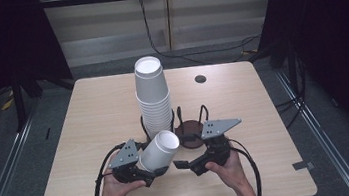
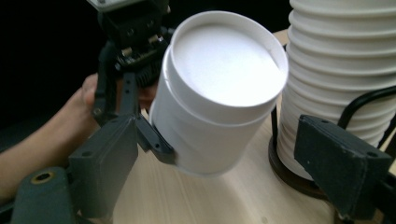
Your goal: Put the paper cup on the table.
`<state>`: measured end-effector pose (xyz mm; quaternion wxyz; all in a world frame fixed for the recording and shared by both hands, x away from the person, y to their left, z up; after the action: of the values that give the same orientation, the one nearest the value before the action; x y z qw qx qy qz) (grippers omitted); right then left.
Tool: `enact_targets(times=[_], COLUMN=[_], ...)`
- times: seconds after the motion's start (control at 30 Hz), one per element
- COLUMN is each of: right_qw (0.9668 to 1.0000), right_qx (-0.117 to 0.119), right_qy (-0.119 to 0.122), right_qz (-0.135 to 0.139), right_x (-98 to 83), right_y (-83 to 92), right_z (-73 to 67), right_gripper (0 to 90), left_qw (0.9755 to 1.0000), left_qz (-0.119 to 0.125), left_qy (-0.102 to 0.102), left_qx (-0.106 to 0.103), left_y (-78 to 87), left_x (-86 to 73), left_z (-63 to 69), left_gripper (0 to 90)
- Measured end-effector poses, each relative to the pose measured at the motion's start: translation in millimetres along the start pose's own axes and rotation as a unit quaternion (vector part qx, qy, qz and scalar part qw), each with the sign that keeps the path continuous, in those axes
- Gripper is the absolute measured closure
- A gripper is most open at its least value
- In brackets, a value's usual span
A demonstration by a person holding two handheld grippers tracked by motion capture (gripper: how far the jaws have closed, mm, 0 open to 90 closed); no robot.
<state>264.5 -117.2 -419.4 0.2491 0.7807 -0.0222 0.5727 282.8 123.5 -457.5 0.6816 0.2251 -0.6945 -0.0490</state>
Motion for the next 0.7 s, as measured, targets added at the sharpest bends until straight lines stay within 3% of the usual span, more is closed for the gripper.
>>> enact_targets(times=[0.07,0.23,0.33,0.7], right_qw=[1.0000,0.9995,0.9982,0.9948], right_qx=[0.001,0.010,0.012,0.008], right_qy=[-0.001,-0.004,0.003,0.010], right_qz=[-0.006,-0.031,-0.059,-0.101], right_x=[-0.3,-2.8,-4.1,-3.2], right_y=[0.4,-3.3,-6.7,-3.2], right_z=[1.9,3.1,2.0,4.6], right_gripper=[13.4,13.4,13.5,13.4], left_qw=[1.0000,0.9996,0.9983,0.9936], left_qz=[-0.007,-0.026,-0.058,-0.105], left_qy=[-0.005,0.005,-0.008,-0.041], left_qx=[-0.001,0.001,0.006,-0.002], left_y=[0.4,1.7,1.5,2.6], left_x=[0.2,-0.7,0.1,11.7], left_z=[-0.6,-2.5,-2.5,0.4], left_gripper=[15.4,15.4,15.4,15.4])
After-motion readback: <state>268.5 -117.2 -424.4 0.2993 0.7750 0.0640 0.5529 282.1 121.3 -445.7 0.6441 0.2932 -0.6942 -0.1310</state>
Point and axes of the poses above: each handheld gripper's, and its own axes: y roughly backward along the jaws, x roughly out of its top, z roughly to its right, the point moved 2 cm from there along -y, roughly forward along the jaws, and after that the axes turned 2 degrees about -y, right-handed, at the moved point
